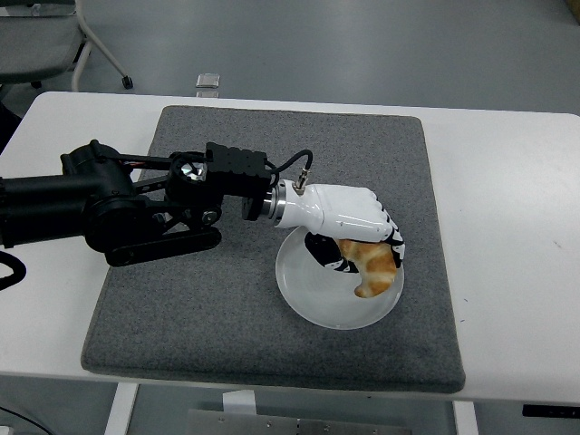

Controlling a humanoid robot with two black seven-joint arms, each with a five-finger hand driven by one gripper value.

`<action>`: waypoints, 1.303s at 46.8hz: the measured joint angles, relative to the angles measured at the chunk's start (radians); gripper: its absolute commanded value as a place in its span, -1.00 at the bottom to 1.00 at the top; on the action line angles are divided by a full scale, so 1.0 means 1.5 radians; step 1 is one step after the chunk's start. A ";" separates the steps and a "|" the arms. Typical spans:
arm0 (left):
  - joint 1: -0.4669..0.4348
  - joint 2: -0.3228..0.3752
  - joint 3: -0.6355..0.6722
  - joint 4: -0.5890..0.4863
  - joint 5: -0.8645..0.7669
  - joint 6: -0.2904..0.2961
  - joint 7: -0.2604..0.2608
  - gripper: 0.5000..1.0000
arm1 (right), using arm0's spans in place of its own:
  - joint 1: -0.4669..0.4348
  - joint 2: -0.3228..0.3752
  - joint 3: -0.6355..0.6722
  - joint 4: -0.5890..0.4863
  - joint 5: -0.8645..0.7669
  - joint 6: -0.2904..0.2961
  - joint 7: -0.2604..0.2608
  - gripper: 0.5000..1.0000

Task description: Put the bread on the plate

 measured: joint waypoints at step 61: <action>0.022 -0.004 0.029 0.029 0.034 -0.001 0.006 0.56 | 0.000 0.000 0.000 0.000 0.000 0.000 0.000 0.73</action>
